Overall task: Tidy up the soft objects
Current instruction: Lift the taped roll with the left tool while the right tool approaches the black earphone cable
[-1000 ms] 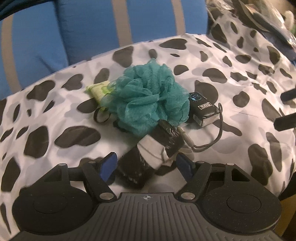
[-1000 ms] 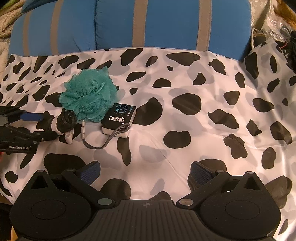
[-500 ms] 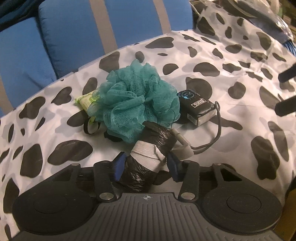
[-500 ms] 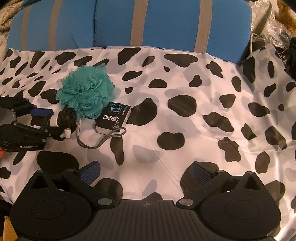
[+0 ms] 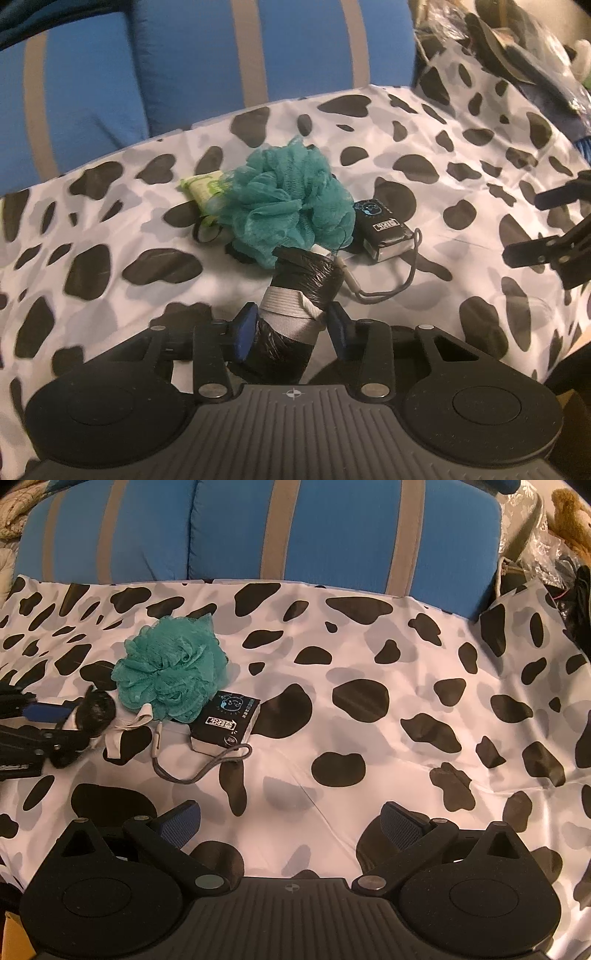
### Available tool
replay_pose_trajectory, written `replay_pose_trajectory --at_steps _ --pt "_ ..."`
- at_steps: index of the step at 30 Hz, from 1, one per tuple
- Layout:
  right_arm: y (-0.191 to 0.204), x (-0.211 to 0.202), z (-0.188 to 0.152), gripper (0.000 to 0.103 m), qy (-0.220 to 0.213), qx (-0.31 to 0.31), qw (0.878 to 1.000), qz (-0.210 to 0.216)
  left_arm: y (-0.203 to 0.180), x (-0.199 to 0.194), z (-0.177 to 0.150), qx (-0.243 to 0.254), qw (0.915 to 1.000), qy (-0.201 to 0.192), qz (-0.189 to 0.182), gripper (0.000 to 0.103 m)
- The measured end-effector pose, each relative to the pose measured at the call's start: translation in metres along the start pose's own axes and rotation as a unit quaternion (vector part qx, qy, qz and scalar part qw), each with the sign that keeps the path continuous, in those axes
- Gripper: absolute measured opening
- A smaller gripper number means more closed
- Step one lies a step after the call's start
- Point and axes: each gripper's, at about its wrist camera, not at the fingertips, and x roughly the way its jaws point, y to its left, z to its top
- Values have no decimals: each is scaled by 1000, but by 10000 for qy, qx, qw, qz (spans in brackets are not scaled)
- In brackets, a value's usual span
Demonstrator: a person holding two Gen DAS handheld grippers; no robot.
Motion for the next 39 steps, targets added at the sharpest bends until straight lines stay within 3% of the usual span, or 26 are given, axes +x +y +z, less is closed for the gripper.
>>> replay_pose_trajectory --at_steps 6,14,23,33,39 --pt "7 0 0 103 -4 -96 9999 -31 -2 -14 -11 -176 9984 274 463 40" --pt "17 2 -1 103 31 -211 9998 -37 11 5 -34 -398 9942 916 407 40" --pt "31 11 1 103 44 -421 9991 101 7 13 -36 -36 9953 883 393 40" --pt "48 22 18 103 -142 -663 9967 442 10 -30 -28 -358 9988 336 85 38" --pt "69 34 24 98 -173 -1166 9896 826 20 -40 -29 -508 9983 272 48 38"
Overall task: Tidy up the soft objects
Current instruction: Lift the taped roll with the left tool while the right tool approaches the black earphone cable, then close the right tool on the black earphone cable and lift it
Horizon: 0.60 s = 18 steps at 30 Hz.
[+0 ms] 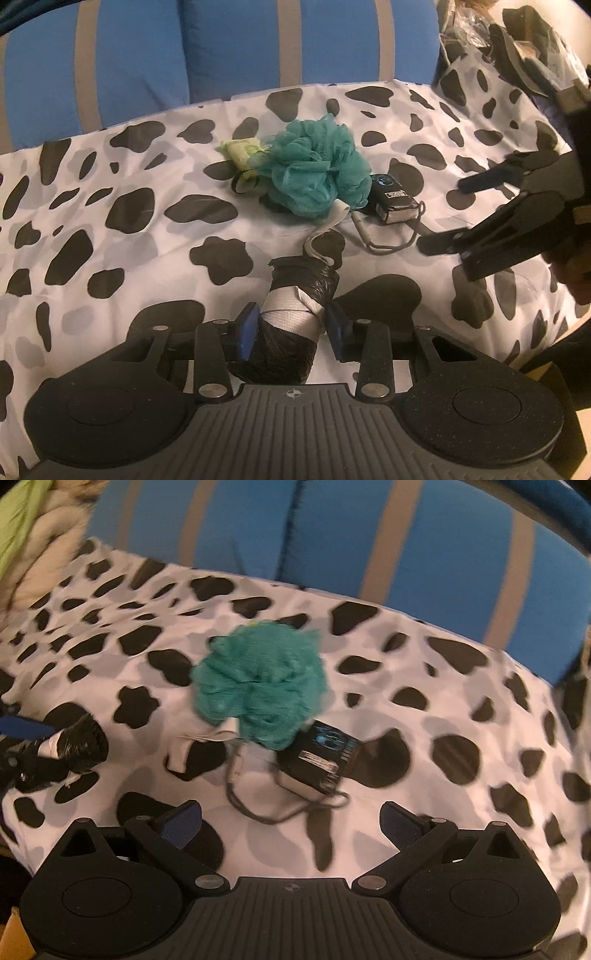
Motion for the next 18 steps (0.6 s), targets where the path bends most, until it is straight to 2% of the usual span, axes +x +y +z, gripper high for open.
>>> replay_pose_trajectory --at_steps 6,10,18 --pt "14 27 7 79 210 -315 9989 286 11 -3 -1 -148 9999 23 -57 38" --pt "19 47 12 70 343 -386 9979 384 15 -3 -2 -168 9998 57 -88 38" --pt "16 72 14 39 631 -263 9966 457 18 -3 -1 -187 9997 95 -143 38"
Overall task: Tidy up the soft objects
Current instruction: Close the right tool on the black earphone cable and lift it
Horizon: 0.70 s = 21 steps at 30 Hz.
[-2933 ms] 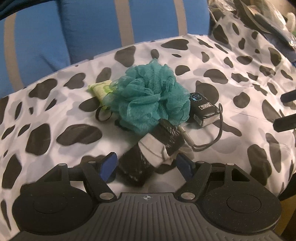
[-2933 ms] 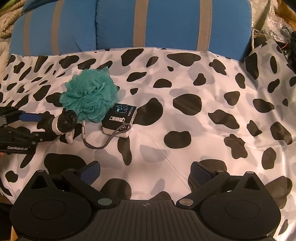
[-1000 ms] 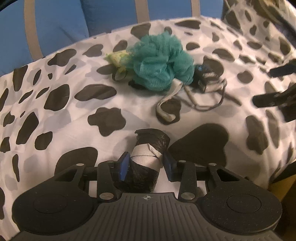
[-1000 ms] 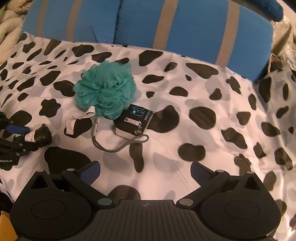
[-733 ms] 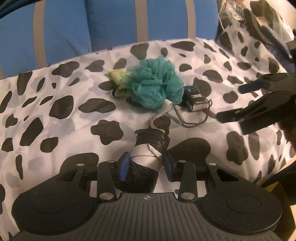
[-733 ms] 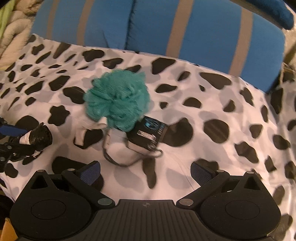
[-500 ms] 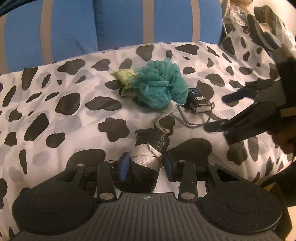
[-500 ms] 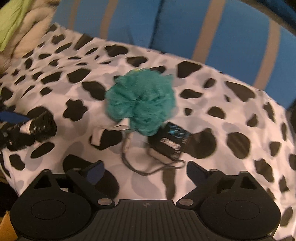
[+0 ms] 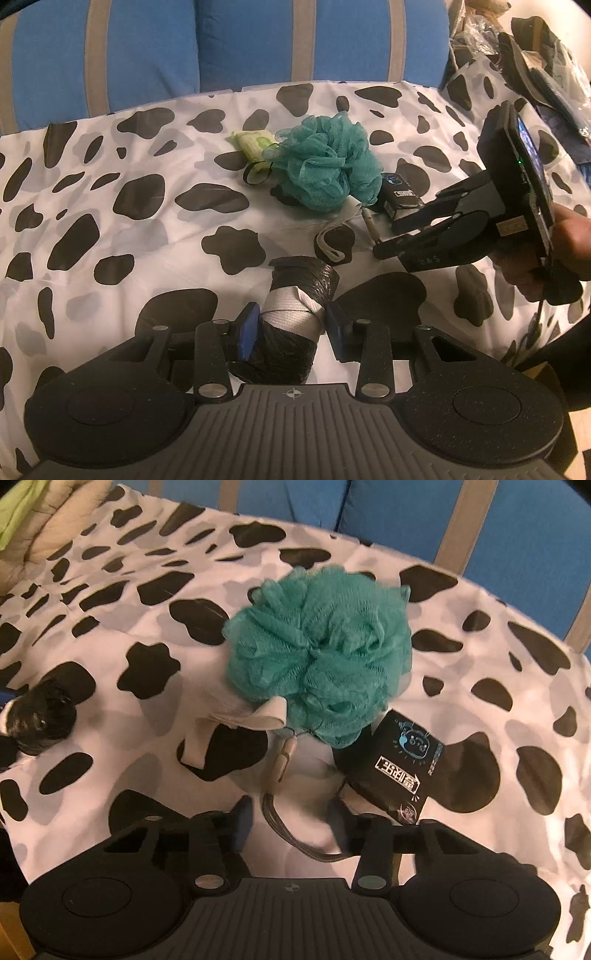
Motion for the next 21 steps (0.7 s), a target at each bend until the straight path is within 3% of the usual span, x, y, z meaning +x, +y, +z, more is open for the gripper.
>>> replay_pose_trajectory --at_steps 1,3,5,21 --pt "0 0 0 35 13 -10 10000 27 0 0 0 8 10000 -1 -5 38" --pt "1 -1 1 13 59 -54 10000 11 -2 0 1 25 10000 -1 -13 38" --pt "2 -2 1 4 121 -80 9999 -26 -2 1 0 35 10000 12 -13 38" --pt "-10 -42 -10 4 279 -2 9988 -407 -14 -4 4 81 9999 -68 0 38"
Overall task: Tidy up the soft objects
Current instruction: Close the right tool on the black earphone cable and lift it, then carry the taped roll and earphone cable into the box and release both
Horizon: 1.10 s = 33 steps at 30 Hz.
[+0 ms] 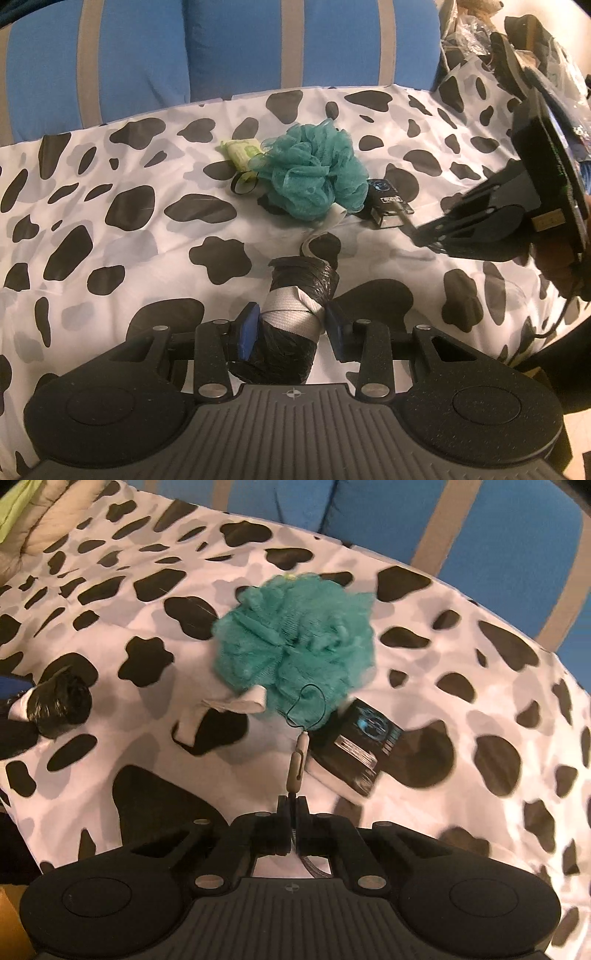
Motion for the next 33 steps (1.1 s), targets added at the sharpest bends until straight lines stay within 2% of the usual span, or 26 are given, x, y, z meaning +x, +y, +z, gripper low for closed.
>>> replay_pose_trajectory --at_steps 5,11,21,24,33 --pt "-14 -10 -15 4 294 316 9986 -299 -7 -5 -1 -32 10000 -42 -34 38" --pt "-26 -30 -37 4 425 711 9962 -264 -16 -11 -6 -122 9999 0 -34 38" --pt "-41 -65 -79 4 543 1375 9890 -66 -37 -21 -19 -339 9991 215 -110 38" --pt "-42 -75 -93 4 544 1537 9866 77 -44 -21 -24 -426 9985 356 -30 38" --pt "-23 -100 -121 4 469 1586 9856 345 -58 -30 -48 -815 9940 723 75 38"
